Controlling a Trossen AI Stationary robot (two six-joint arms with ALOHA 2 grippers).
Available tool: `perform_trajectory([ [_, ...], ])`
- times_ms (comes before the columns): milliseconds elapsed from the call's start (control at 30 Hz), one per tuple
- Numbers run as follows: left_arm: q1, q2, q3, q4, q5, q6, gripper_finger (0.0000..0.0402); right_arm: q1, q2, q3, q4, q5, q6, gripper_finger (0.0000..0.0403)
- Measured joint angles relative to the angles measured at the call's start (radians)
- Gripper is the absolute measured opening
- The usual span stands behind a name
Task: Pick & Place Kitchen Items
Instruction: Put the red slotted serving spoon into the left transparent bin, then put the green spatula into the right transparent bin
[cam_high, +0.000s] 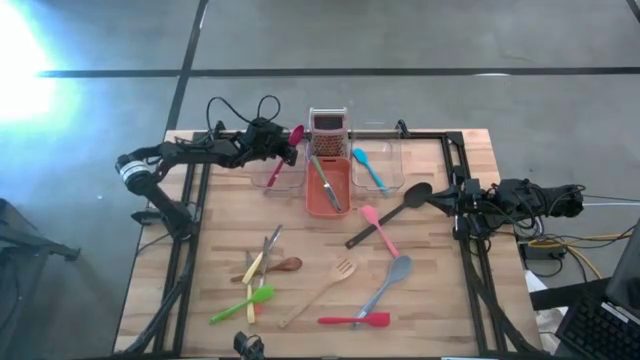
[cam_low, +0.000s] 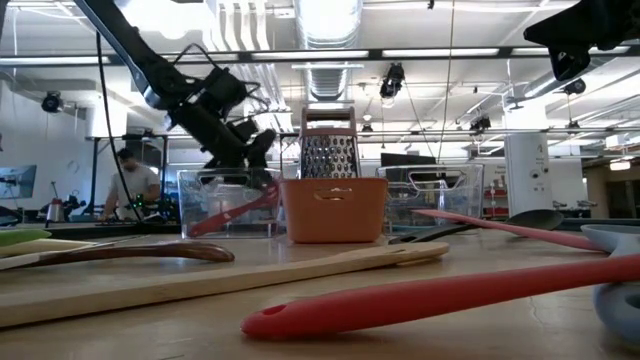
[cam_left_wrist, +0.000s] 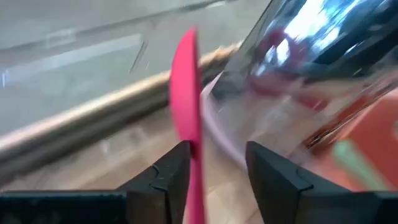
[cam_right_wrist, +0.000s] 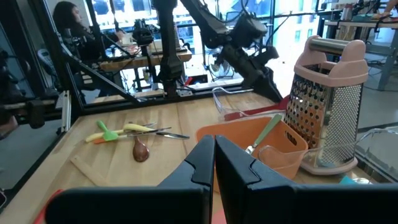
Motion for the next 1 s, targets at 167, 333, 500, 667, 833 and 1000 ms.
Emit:
perform_trajectory([
  [167,0.0,-0.087,0.032,-0.067,0.01,0.0,0.0187,0.0,0.0,0.0,0.0,0.0,0.0,0.0009],
  [333,-0.001,-0.2,0.042,-0.13,0.043,-0.004,0.0188,0.0,0.0,0.0,0.0,0.0,0.0,0.0009],
  [500,-0.002,-0.327,0.043,-0.188,0.139,-0.004,0.0186,0.0,0.0,0.0,0.0,0.0,0.0,0.0009],
  [667,-0.012,-0.45,0.043,-0.26,0.23,-0.009,0.0185,0.0,0.0,0.0,0.0,0.0,0.0,0.0009],
  [833,-0.041,-0.56,0.043,-0.363,0.281,-0.003,0.0183,0.0,0.0,0.0,0.0,0.0,0.0,0.0009],
  [1000,-0.102,-0.65,0.047,-0.479,0.294,-0.003,0.0183,0.0,0.0,0.0,0.0,0.0,0.0,0.0009],
])
